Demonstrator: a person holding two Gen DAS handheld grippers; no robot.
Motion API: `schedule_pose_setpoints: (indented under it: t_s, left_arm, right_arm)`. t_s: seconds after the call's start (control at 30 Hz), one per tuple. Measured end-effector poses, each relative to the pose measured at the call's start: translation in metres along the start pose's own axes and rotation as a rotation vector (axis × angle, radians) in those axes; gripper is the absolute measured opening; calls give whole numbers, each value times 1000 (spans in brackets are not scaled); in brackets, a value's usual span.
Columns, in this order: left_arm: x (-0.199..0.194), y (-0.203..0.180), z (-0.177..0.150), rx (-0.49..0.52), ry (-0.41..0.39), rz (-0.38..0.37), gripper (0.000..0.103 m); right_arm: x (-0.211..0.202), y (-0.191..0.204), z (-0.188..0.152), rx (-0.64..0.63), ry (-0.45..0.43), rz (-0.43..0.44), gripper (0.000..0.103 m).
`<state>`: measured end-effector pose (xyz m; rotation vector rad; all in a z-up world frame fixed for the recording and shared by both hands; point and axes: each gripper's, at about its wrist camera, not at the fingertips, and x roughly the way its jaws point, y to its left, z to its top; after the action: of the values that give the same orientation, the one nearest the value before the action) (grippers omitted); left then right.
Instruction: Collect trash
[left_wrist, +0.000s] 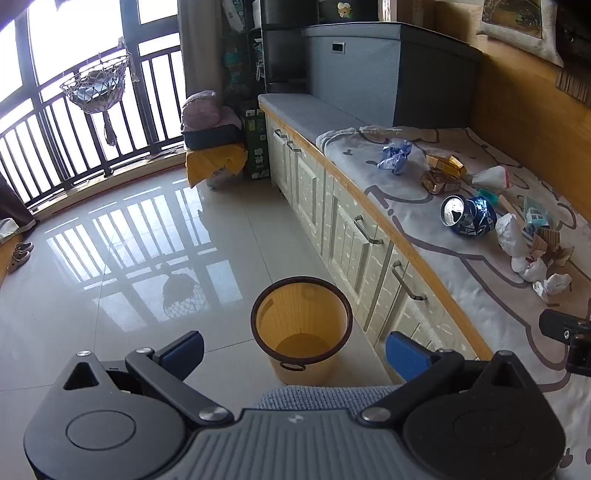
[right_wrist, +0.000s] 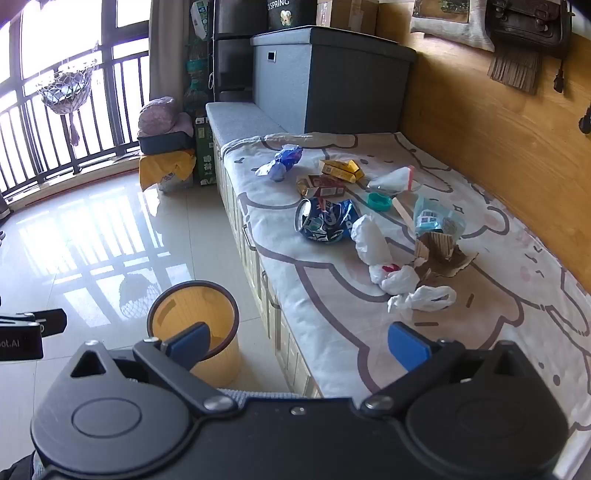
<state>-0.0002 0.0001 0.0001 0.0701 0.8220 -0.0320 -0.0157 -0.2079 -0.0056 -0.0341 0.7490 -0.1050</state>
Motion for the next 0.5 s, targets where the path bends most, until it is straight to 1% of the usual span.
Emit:
schedule_pose_setpoints:
  t_s: [0.5]
  left_arm:
    - [0, 0, 0, 1, 3, -1, 103]
  right_arm:
    - [0, 1, 0, -2, 0, -1, 103]
